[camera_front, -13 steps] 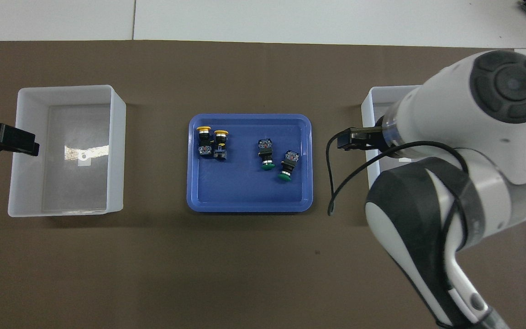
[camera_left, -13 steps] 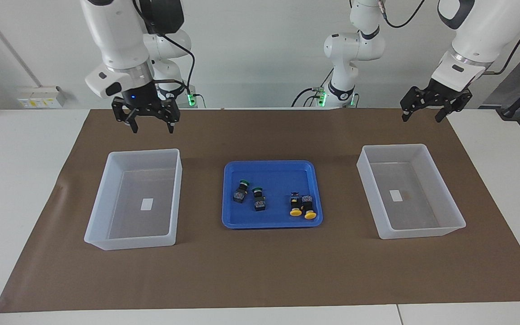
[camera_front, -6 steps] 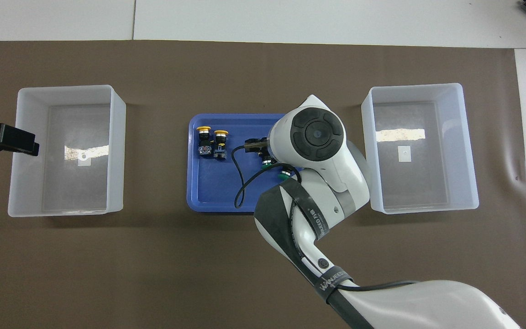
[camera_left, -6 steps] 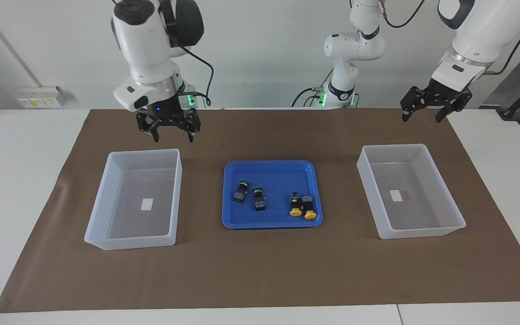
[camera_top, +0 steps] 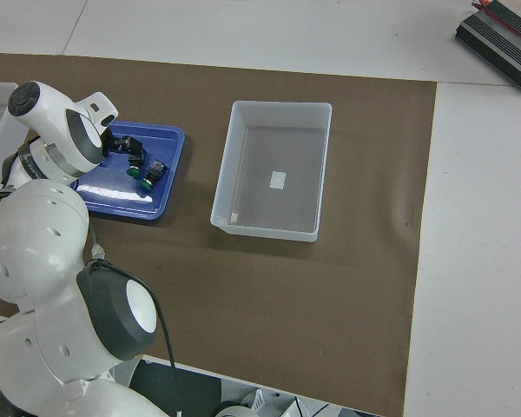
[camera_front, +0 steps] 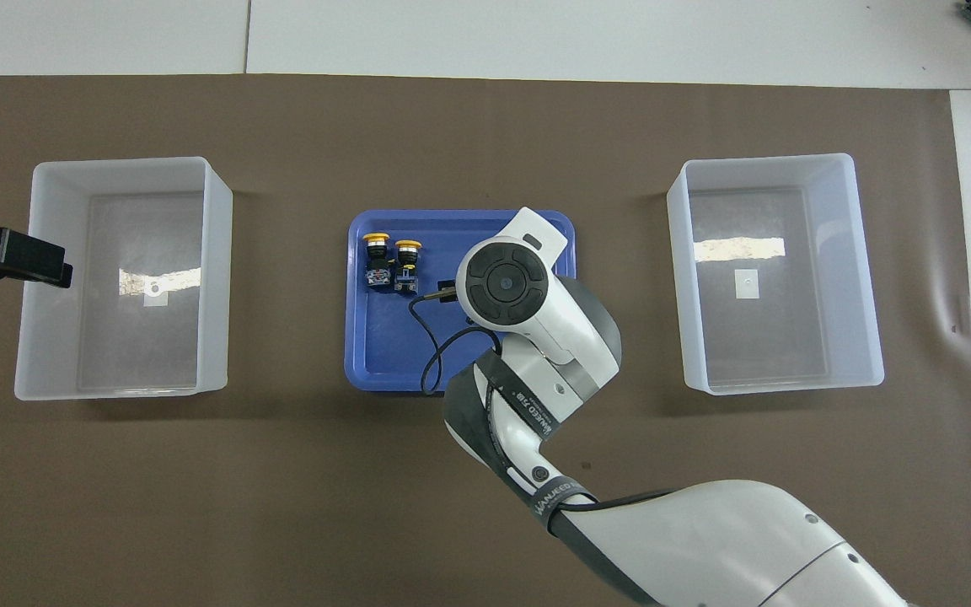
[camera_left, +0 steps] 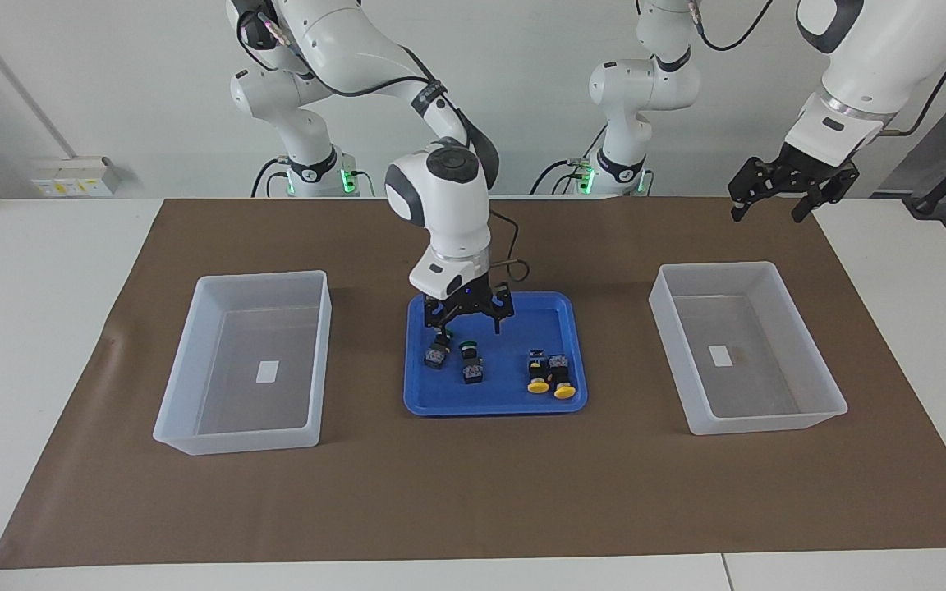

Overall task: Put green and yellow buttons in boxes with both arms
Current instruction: 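Reach the right gripper into the blue tray and grasp a green button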

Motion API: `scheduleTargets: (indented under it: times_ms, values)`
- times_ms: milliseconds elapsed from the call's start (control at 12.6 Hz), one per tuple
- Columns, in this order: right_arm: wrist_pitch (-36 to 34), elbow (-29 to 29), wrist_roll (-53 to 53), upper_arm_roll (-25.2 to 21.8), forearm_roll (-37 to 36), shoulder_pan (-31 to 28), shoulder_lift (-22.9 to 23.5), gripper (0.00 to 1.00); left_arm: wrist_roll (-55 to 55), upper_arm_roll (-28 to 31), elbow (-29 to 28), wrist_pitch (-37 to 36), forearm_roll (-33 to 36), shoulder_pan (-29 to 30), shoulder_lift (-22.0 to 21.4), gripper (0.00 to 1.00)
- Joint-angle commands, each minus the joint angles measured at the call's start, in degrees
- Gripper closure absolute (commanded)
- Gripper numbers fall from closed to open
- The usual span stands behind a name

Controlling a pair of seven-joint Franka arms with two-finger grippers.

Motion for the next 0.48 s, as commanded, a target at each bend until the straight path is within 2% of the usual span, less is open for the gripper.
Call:
scheduleTargets:
  times_ms: [0,398]
  values:
    - [4.1,-0.5,1.5,0.0,-1.1,0.4,1.5,0.15,-0.5,-0.1,-0.9,-0.6,-1.0,0.4,-1.1,0.0]
    - [6.9,-3.2,2.2,-0.1,-2.3,0.4,2.0,0.24,-0.5,-0.1,-0.9,-0.6,-1.0,0.4,-1.1,0.0]
